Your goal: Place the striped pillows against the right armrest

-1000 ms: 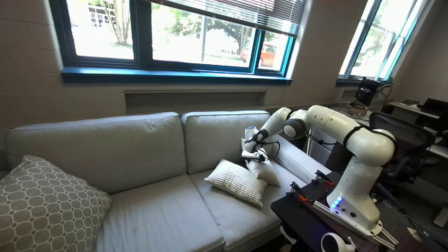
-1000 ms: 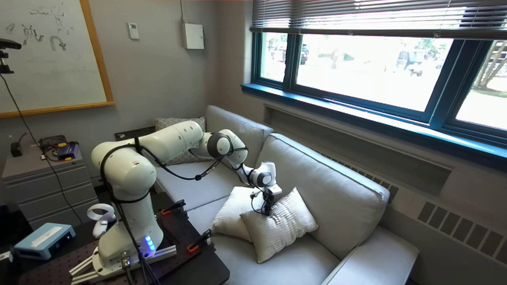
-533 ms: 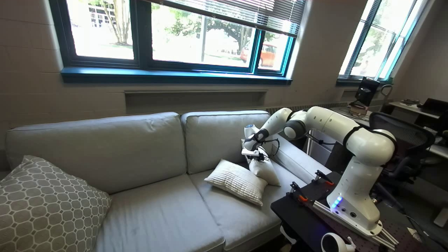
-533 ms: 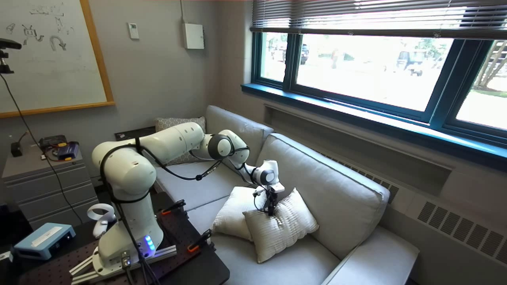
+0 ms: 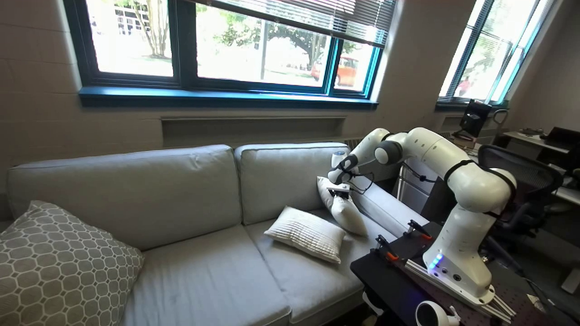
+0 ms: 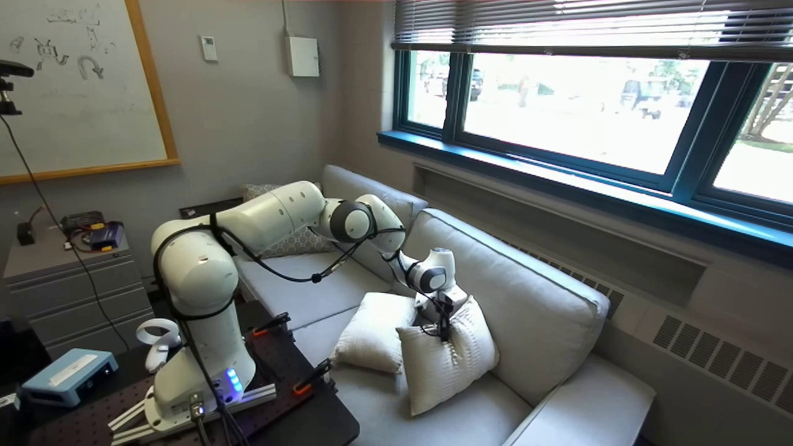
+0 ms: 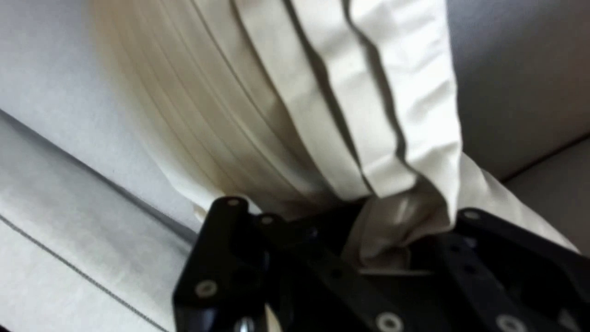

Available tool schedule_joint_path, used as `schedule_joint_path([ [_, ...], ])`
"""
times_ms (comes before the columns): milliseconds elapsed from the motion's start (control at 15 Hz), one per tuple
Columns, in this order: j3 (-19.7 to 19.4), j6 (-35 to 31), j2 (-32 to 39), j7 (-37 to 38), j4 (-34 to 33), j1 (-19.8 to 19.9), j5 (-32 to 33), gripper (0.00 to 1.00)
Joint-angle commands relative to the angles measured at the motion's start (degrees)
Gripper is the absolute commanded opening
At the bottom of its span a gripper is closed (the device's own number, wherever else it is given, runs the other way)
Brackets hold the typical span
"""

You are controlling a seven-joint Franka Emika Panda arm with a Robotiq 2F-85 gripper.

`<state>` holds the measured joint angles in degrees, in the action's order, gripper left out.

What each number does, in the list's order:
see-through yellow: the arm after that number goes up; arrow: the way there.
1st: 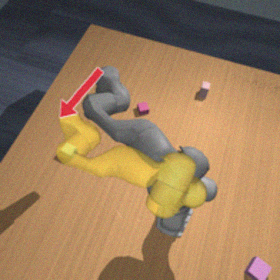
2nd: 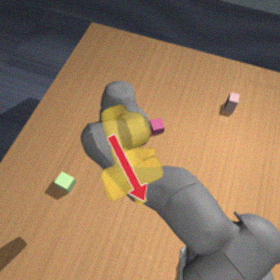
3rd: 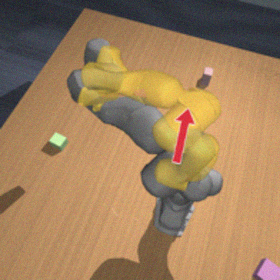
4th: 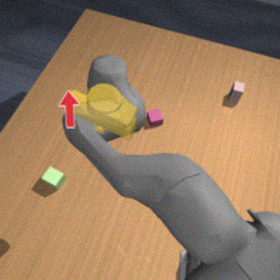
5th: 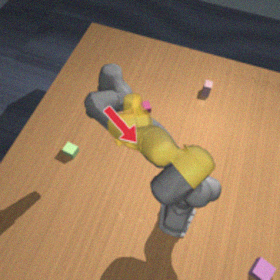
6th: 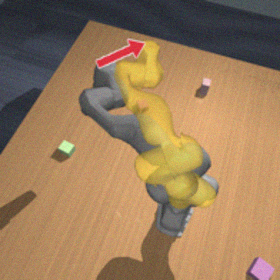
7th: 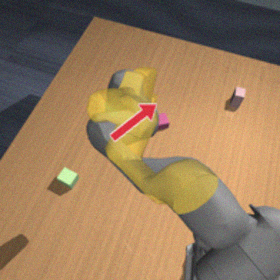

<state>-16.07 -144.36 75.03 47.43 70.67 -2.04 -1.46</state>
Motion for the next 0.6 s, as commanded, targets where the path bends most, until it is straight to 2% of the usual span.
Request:
schedule_joint_path([
  [0,2.7,-5.5,-7.1,-12.9,7.4,7.6,0.0,0.02],
  [133,4.3,-6.0,-8.0,-20.7,7.3,12.9,-1.8,0.03],
  [267,7.6,-4.8,-8.8,-28.7,6.2,19.4,-5.4,0.03],
  [333,10.4,-3.4,-8.9,-32.5,4.9,23.3,-8.0,0.04],
  [533,15.5,2.5,-8.2,-39.4,2.1,30.4,-14.1,0.04],
])
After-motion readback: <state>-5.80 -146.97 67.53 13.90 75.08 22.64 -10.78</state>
